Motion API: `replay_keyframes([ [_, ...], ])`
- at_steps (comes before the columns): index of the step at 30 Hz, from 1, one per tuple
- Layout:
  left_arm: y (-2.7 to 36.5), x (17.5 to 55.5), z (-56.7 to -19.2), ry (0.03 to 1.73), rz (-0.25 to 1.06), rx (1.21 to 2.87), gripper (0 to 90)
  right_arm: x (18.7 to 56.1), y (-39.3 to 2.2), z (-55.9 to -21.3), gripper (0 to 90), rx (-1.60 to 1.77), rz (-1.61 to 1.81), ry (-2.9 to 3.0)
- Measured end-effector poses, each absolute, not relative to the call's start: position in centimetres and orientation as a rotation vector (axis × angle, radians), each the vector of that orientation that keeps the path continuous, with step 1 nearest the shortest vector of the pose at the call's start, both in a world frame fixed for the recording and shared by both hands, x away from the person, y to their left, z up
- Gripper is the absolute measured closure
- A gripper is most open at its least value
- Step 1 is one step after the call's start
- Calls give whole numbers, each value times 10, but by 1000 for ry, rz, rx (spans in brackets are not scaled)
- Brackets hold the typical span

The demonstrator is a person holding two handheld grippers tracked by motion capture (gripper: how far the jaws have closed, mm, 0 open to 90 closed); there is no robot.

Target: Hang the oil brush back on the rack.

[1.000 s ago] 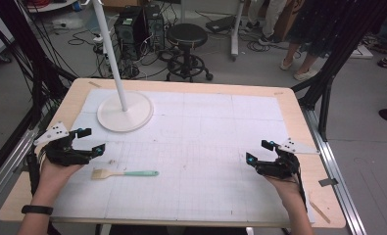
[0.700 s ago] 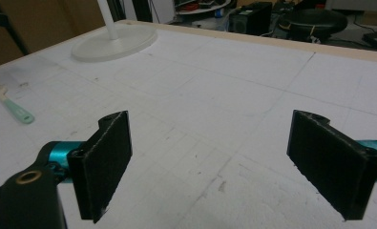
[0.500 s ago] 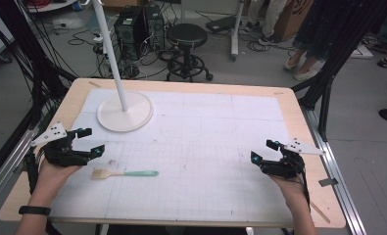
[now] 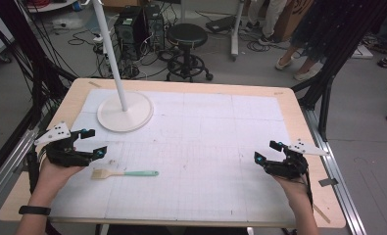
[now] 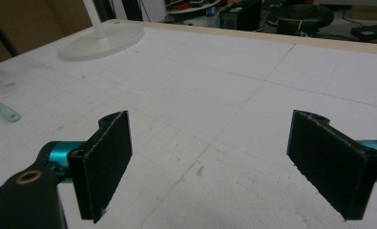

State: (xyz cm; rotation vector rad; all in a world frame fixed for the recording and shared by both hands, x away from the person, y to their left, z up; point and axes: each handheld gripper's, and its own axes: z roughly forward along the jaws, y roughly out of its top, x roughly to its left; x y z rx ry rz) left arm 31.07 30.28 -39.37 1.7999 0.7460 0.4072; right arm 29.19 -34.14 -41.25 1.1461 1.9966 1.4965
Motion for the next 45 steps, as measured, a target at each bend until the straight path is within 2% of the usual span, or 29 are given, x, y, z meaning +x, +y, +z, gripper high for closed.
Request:
replay_keyframes([
  [4, 297, 312, -398, 708, 376, 1845, 207, 290, -346, -413, 145, 1159, 1498, 1980],
  [16, 271, 310, -414, 559, 257, 1982, 237, 289, -351, -415, 145, 1176, 1491, 1973],
  [28, 260, 297, -435, 550, 221, 2060, 265, 289, -350, -413, 145, 1172, 1501, 1965],
  [35, 255, 296, -440, 503, 200, 2131, 442, 289, -351, -414, 145, 1174, 1499, 1966],
  [45, 252, 298, -446, 494, 190, 2187, 650, 288, -353, -414, 146, 1175, 1496, 1966],
])
